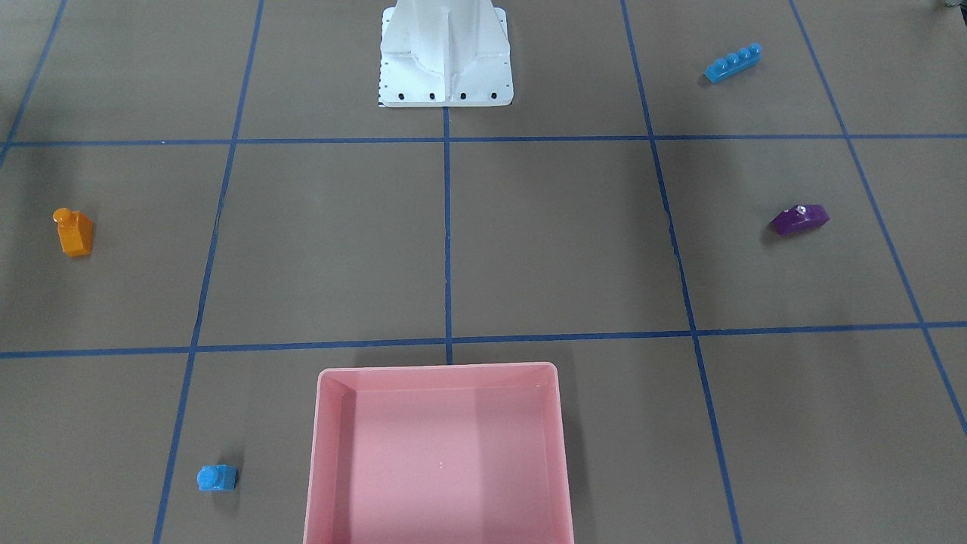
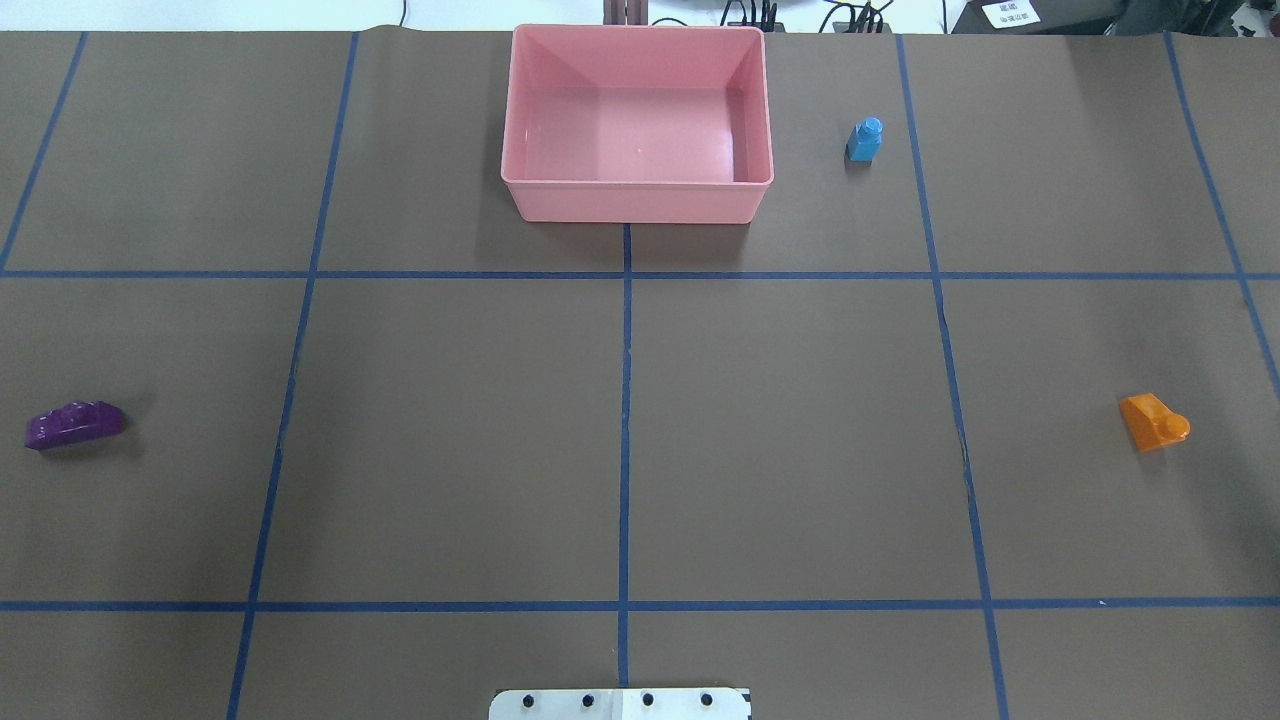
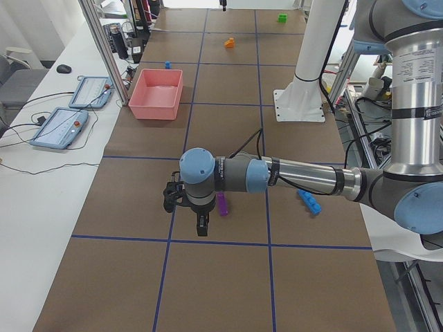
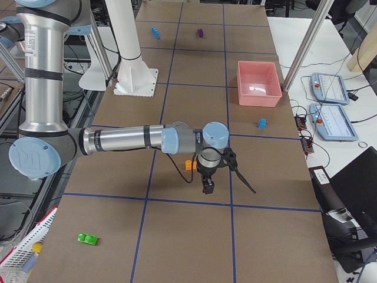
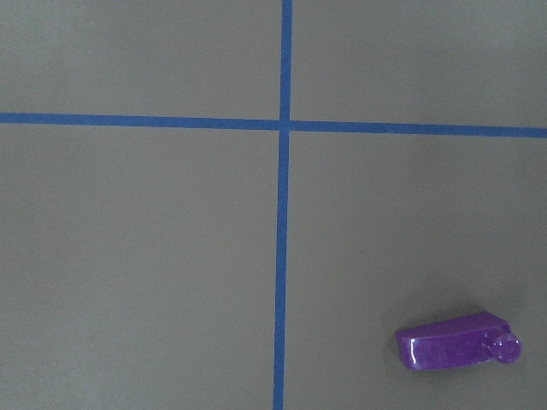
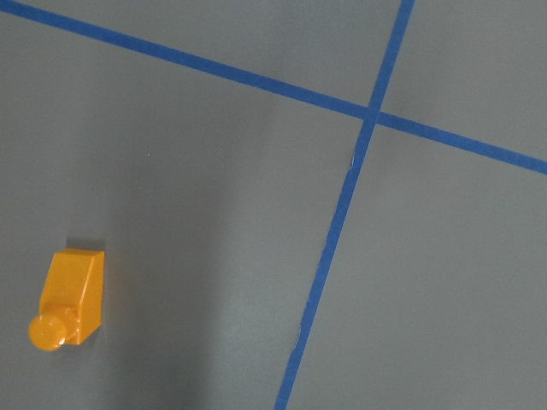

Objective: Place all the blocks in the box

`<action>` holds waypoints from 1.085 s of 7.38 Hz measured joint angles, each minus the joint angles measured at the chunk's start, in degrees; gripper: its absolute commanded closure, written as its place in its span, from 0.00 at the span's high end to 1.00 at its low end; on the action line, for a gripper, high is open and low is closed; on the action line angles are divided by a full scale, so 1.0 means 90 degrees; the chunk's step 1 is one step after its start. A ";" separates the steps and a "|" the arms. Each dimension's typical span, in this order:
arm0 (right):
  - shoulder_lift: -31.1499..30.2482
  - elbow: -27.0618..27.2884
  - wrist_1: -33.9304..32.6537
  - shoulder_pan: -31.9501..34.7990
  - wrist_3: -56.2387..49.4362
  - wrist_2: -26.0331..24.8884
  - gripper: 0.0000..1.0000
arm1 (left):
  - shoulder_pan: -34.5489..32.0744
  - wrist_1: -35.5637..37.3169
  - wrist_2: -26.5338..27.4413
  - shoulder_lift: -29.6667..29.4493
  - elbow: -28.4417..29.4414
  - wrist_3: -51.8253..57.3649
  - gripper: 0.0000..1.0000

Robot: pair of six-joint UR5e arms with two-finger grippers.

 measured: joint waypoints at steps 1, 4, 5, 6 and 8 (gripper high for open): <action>0.0005 0.0009 0.0001 0.0000 0.0143 0.0006 1.00 | 0.0000 -0.0005 -0.0002 0.0000 -0.0007 0.0011 1.00; 0.0001 0.0035 0.0030 0.0002 0.0237 0.0014 1.00 | 0.0092 -0.0024 0.0000 -0.0003 -0.0010 0.0025 1.00; 0.0001 0.0044 0.0035 0.0002 0.0240 0.0017 1.00 | 0.0189 -0.0084 -0.0084 -0.0003 0.0035 0.0024 1.00; -0.0002 0.0053 0.0042 0.0000 0.0241 0.0034 1.00 | 0.0310 -0.0301 -0.0355 -0.0018 0.0180 0.0022 1.00; -0.0038 0.0051 0.0054 0.0001 0.0247 0.0124 1.00 | 0.0748 -0.1415 -0.0812 -0.0070 0.0607 -0.0008 1.00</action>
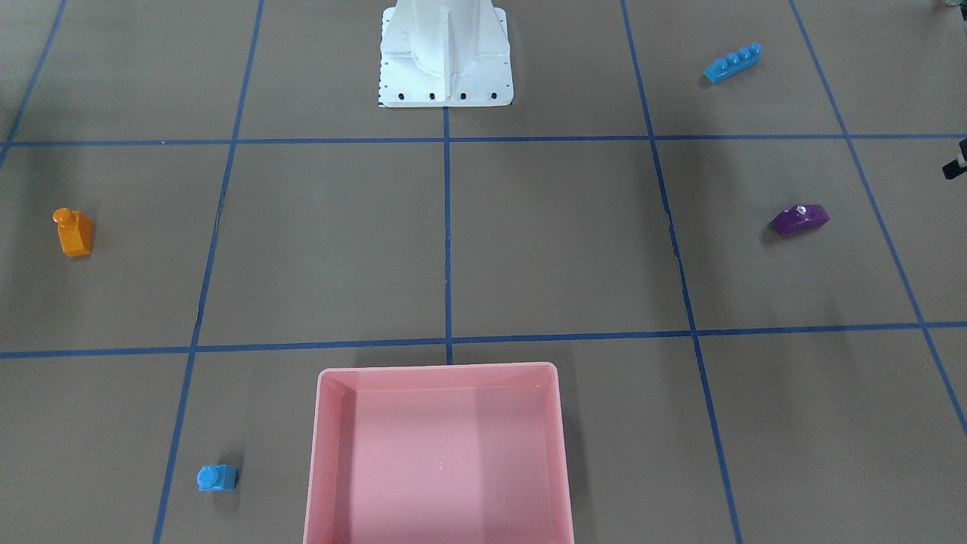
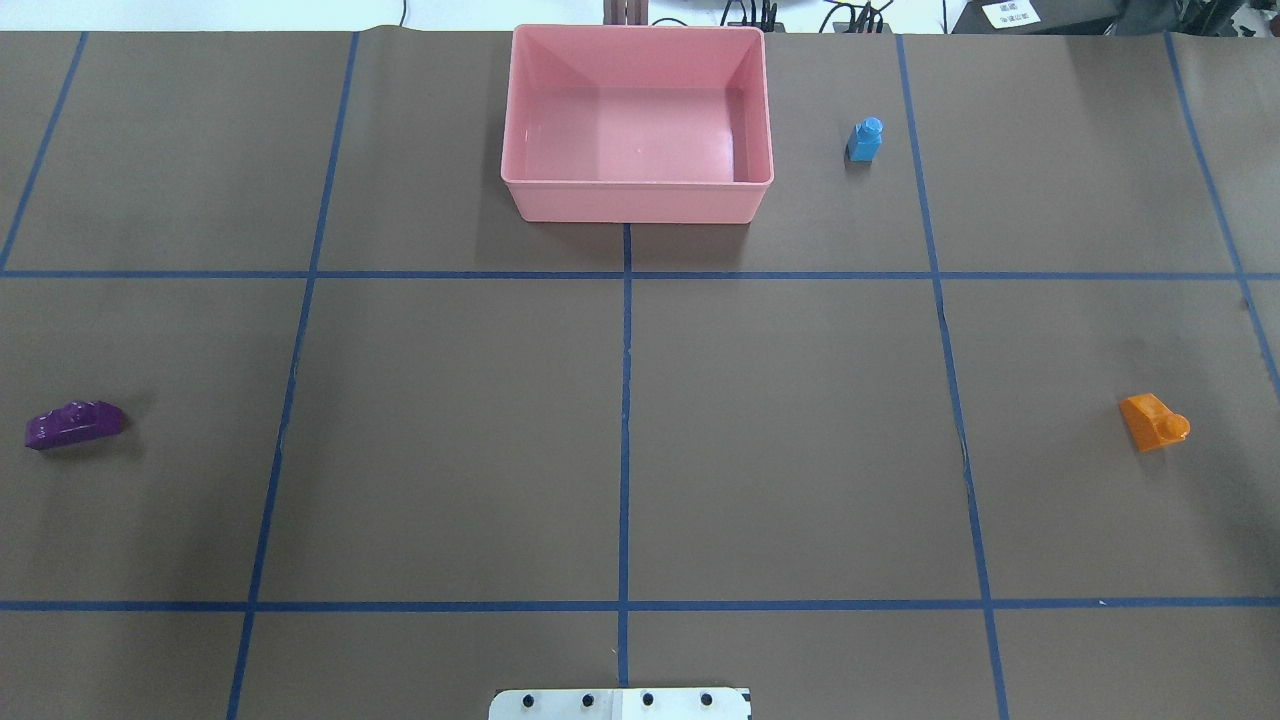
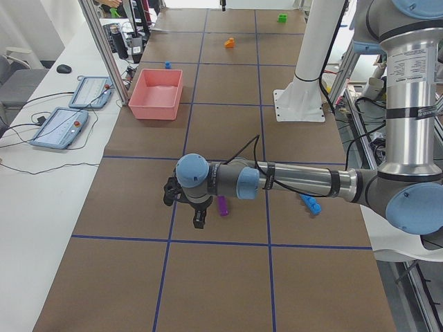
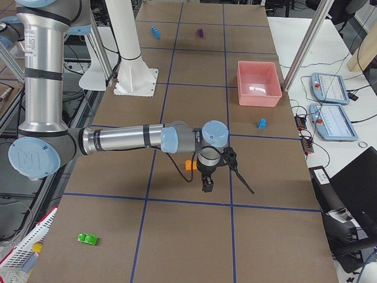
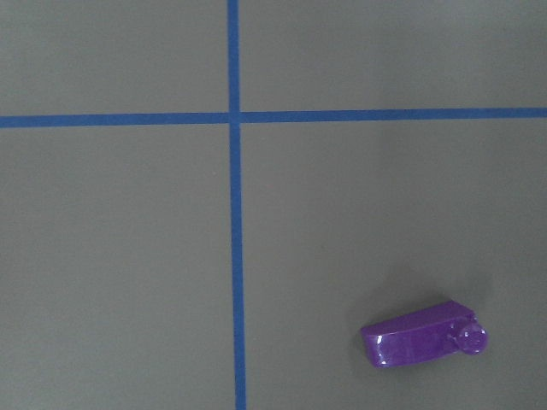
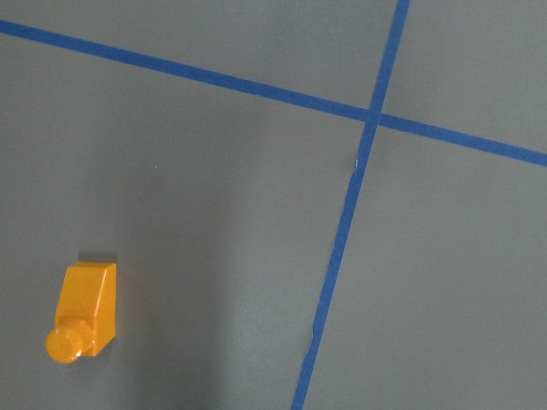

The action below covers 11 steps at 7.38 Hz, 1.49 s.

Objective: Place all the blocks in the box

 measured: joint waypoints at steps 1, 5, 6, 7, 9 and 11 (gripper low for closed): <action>-0.0009 -0.0023 0.0001 0.0002 0.0002 0.0070 1.00 | 0.0204 -0.0545 -0.0063 0.0010 0.0134 -0.0093 1.00; -0.0119 -0.0411 0.0011 -0.0096 -0.0010 0.1490 1.00 | 0.0607 -0.1105 -0.0086 -0.0100 0.0204 -0.0836 1.00; -0.0095 -0.0452 0.0020 -0.0209 -0.0014 0.1769 1.00 | 0.0703 -0.1323 -0.0074 -0.0138 0.0202 -0.1205 1.00; -0.0045 -0.0541 0.0086 -0.0352 -0.0021 0.2054 1.00 | 0.0767 -0.1508 -0.0061 -0.0158 0.0200 -0.1477 1.00; 0.0129 -0.0764 0.0292 -0.0784 0.0109 0.2117 1.00 | 0.0809 -0.1629 -0.0053 -0.0178 0.0193 -0.1649 1.00; 0.0417 -0.0840 0.0443 -0.1440 0.0811 0.1483 1.00 | 0.0817 -0.1643 -0.0052 -0.0184 0.0187 -0.1669 1.00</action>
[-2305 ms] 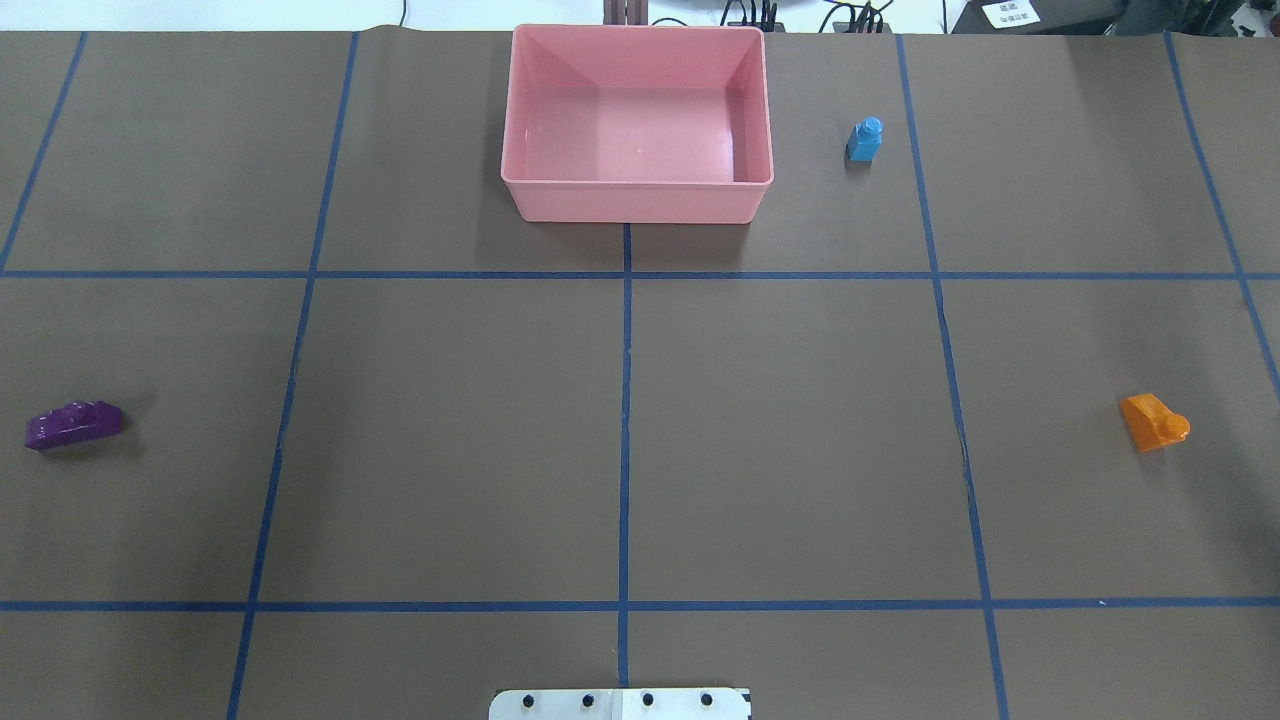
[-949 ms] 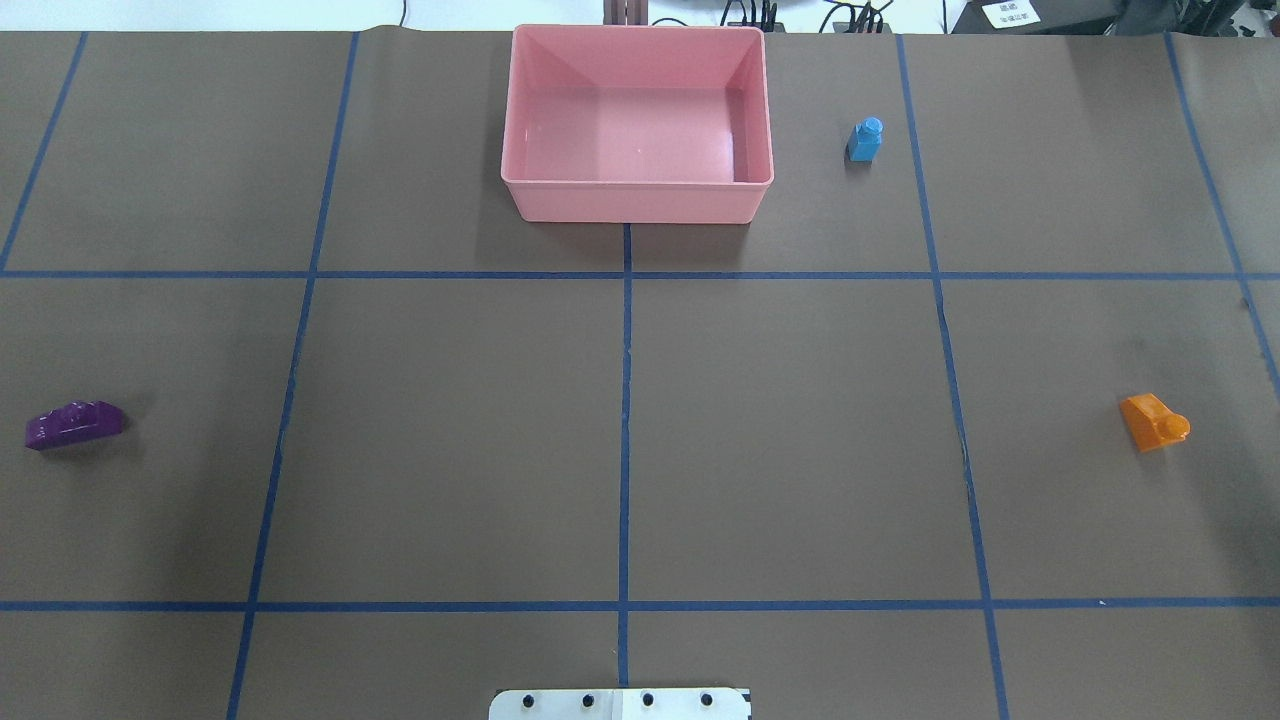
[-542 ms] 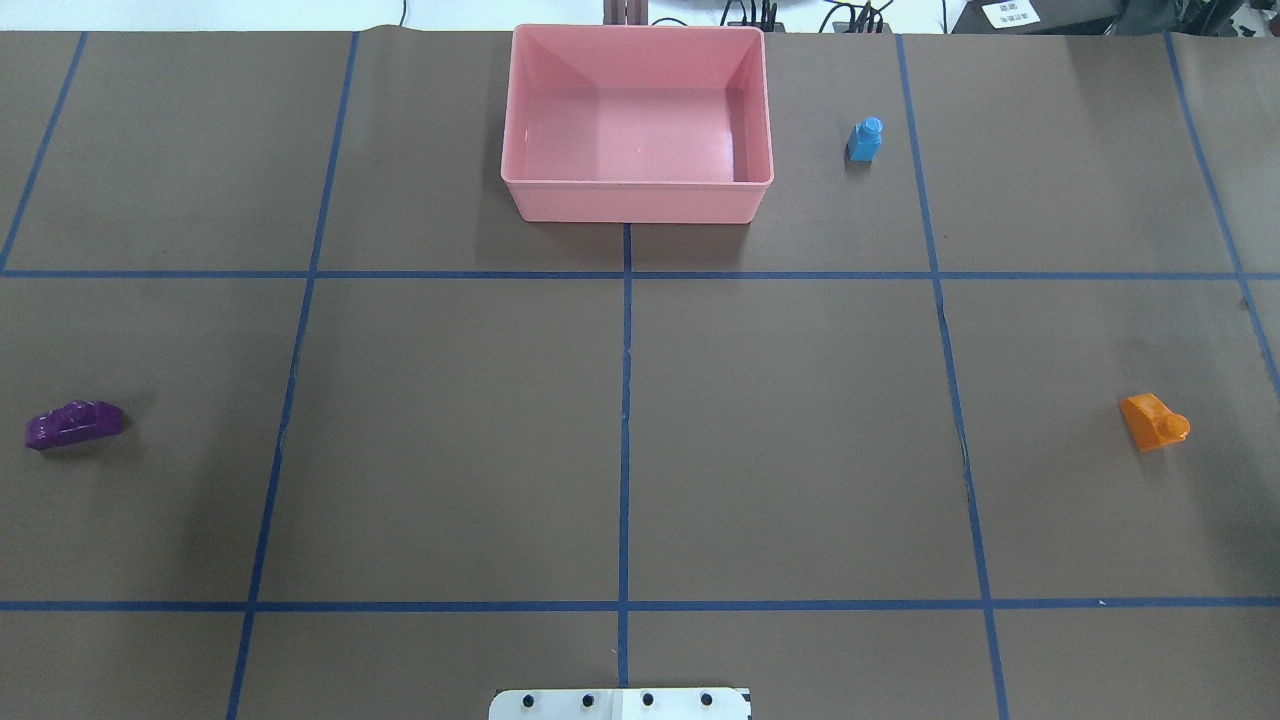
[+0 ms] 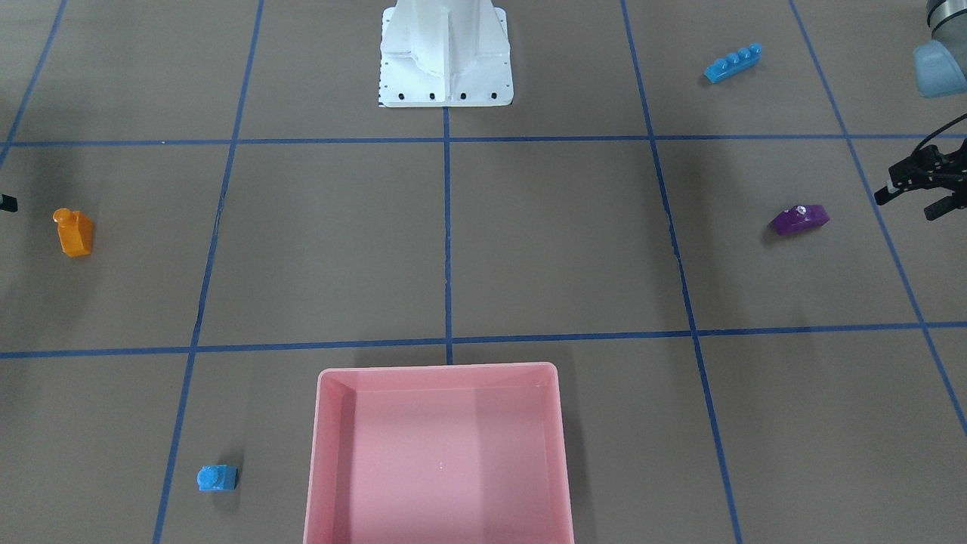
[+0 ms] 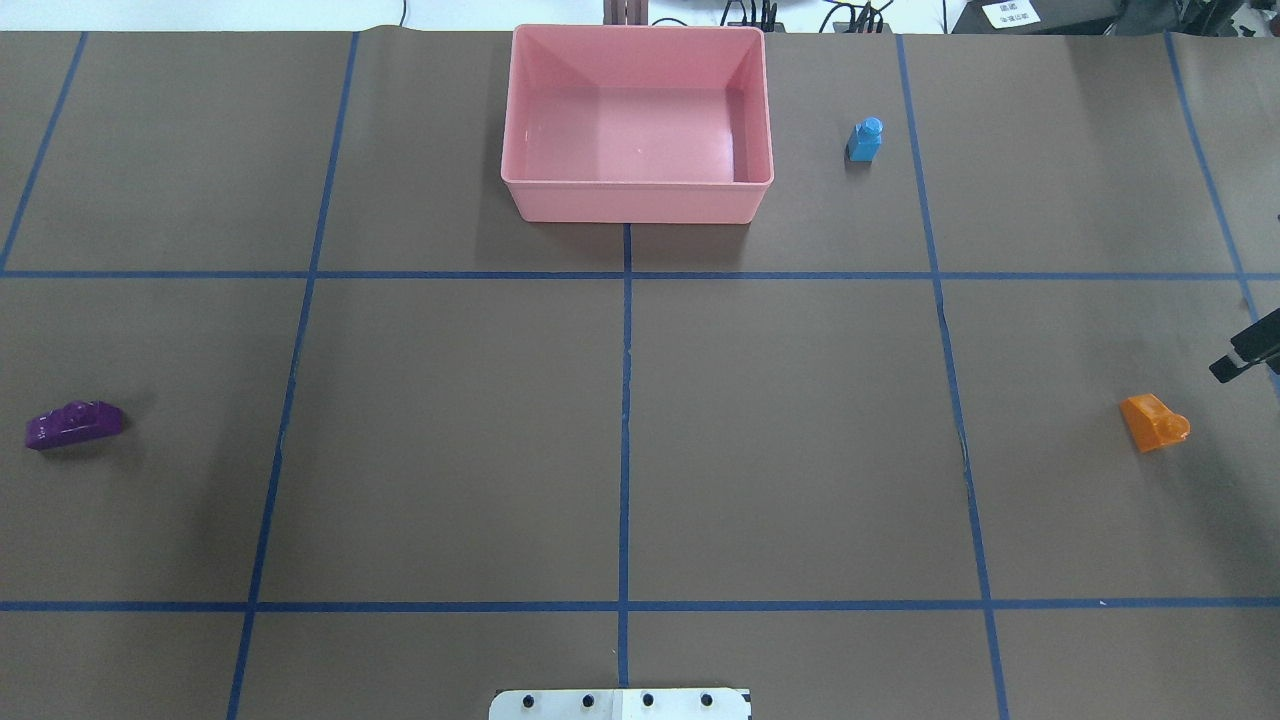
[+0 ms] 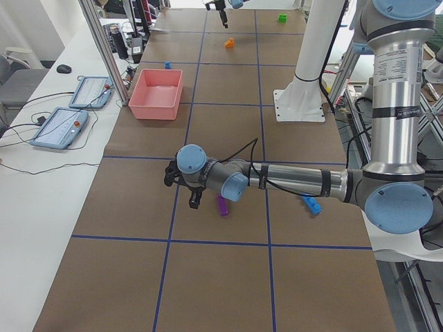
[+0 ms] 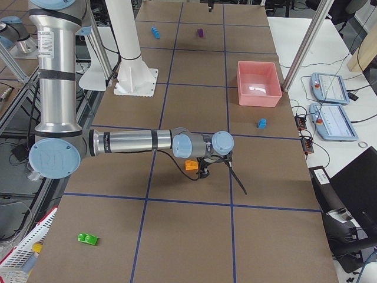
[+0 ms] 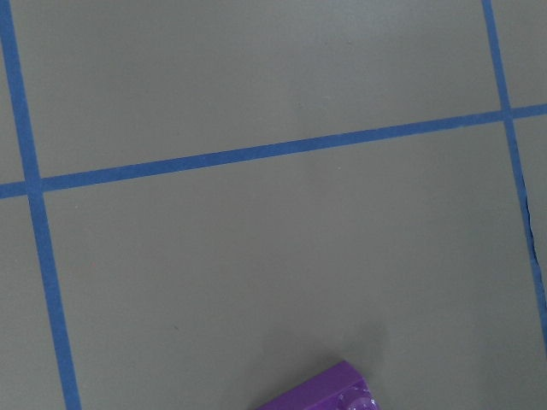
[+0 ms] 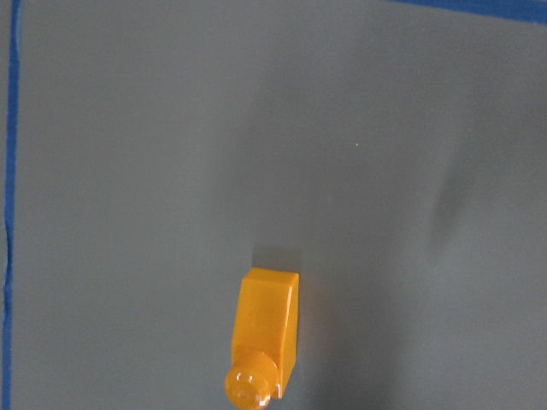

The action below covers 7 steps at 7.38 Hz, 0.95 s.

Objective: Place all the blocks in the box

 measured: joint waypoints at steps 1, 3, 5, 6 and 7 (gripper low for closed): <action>0.0161 -0.0049 0.0135 -0.0376 0.0456 -0.0332 1.00 | 0.0002 -0.0001 0.0000 0.0000 -0.0002 -0.0002 1.00; 0.0412 -0.0227 0.0243 -0.1045 0.1339 -0.0773 0.99 | 0.0000 -0.0002 0.0003 0.0000 -0.0001 -0.0001 1.00; 0.0465 -0.0396 0.0258 -0.1416 0.1540 -0.1073 0.42 | -0.0002 -0.0002 0.0007 0.0000 0.0004 -0.0004 1.00; 0.0469 -0.0417 0.0255 -0.1507 0.1566 -0.1180 0.00 | -0.0002 -0.0002 0.0004 0.0000 0.0002 -0.0017 1.00; 0.0471 -0.0409 0.0241 -0.1541 0.1578 -0.1218 0.00 | -0.0002 -0.0002 0.0002 0.0000 0.0000 -0.0026 1.00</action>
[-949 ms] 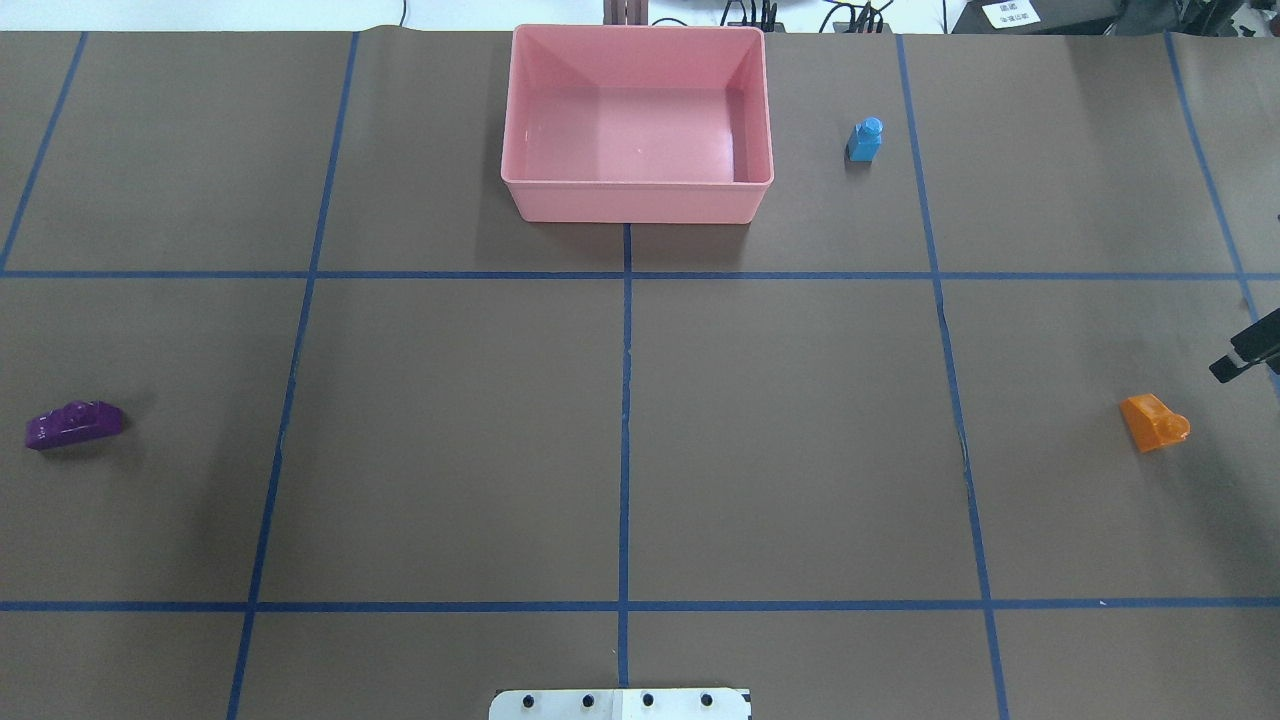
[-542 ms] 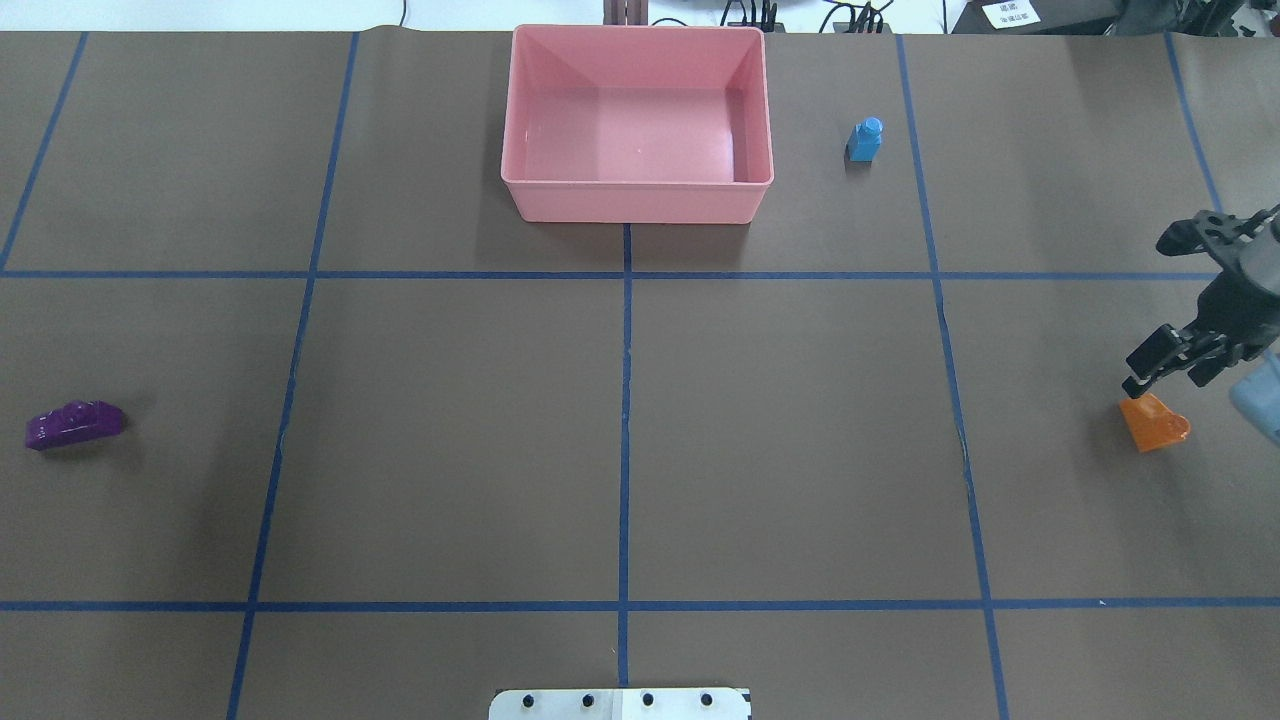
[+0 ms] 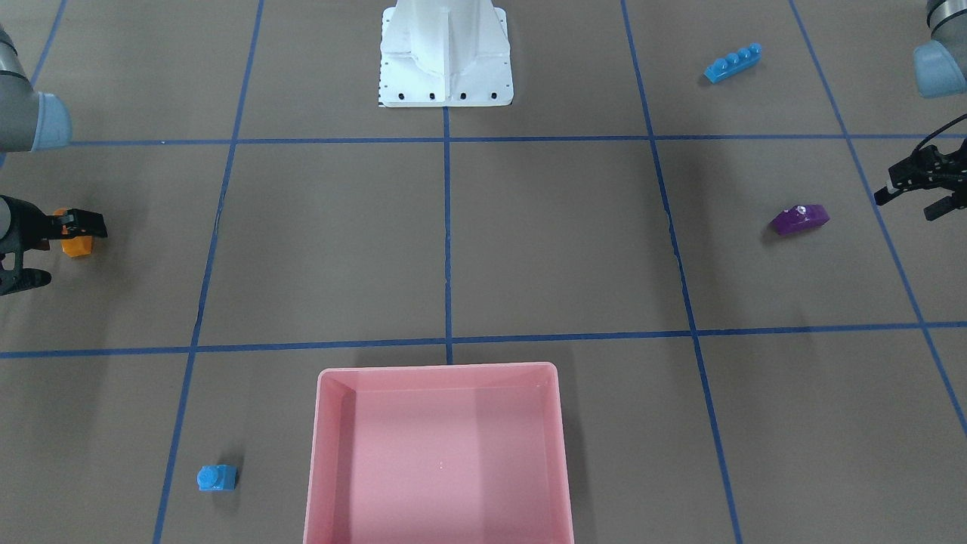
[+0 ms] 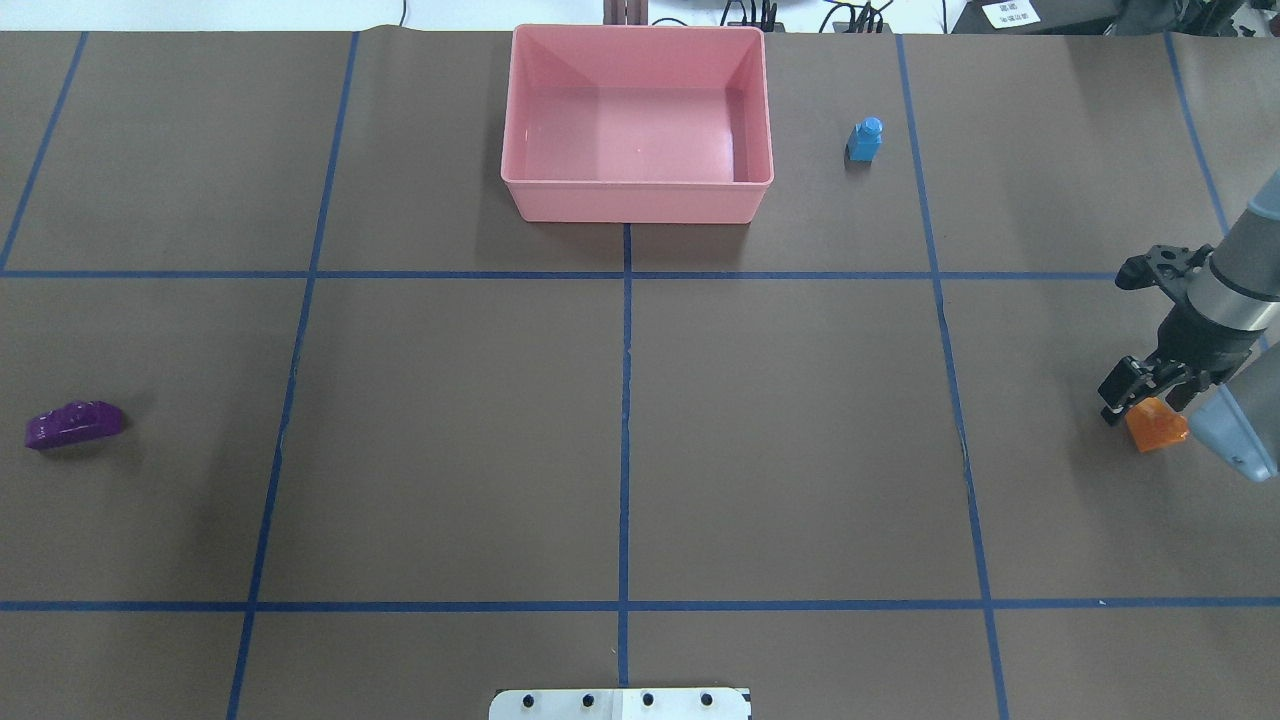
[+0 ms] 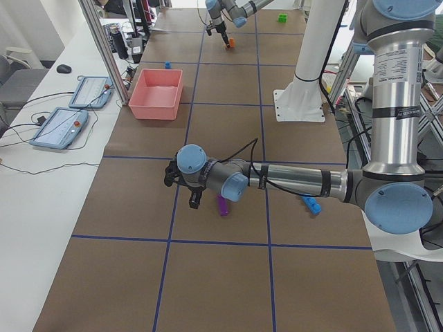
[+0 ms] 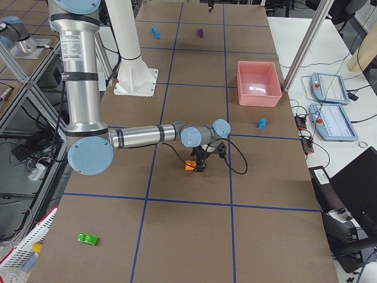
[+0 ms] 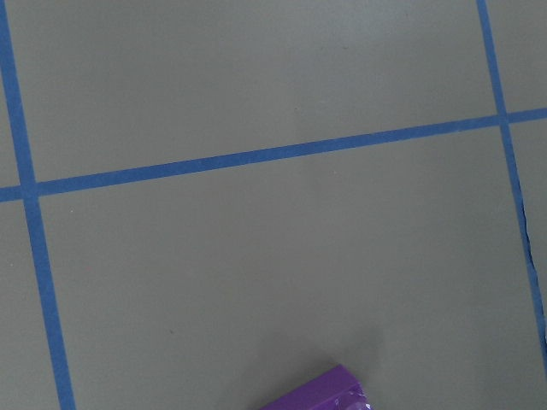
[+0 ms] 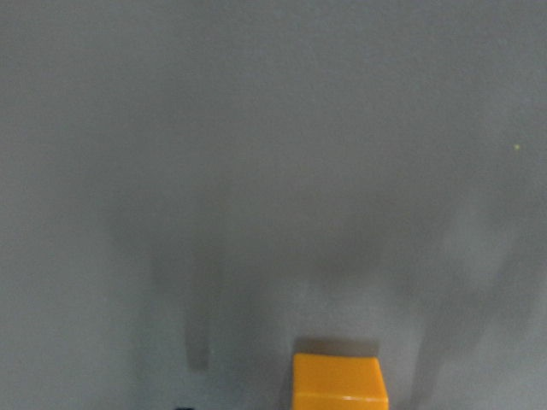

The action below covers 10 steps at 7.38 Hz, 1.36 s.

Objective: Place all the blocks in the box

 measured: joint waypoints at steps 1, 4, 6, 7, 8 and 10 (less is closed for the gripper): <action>-0.0018 0.0025 -0.0019 -0.0006 0.0005 0.0000 0.00 | 0.0001 -0.0002 -0.0001 -0.0006 -0.0004 -0.0048 1.00; -0.0206 0.0272 -0.0058 0.0049 0.0007 0.0021 0.00 | 0.0042 -0.0075 0.0000 -0.0075 -0.0003 -0.0246 0.98; 0.0068 0.0760 -0.0486 0.0268 0.0123 0.0030 0.00 | 0.0248 -0.0080 0.0118 -0.0424 -0.0004 -0.0739 1.00; 0.0592 0.0790 -0.0820 0.0410 0.0269 0.0022 0.00 | 0.0423 -0.0134 0.0431 -0.0532 -0.0013 -0.1064 0.99; 0.1336 0.0593 -0.1091 0.0516 0.0588 0.0014 0.00 | 0.0651 -0.0358 0.0936 -0.0545 -0.0020 -0.1200 0.93; 0.3044 -0.0411 -0.1228 0.0607 0.1534 -0.0006 0.00 | 0.1152 -0.0771 0.1531 -0.0485 -0.0025 -0.0670 0.92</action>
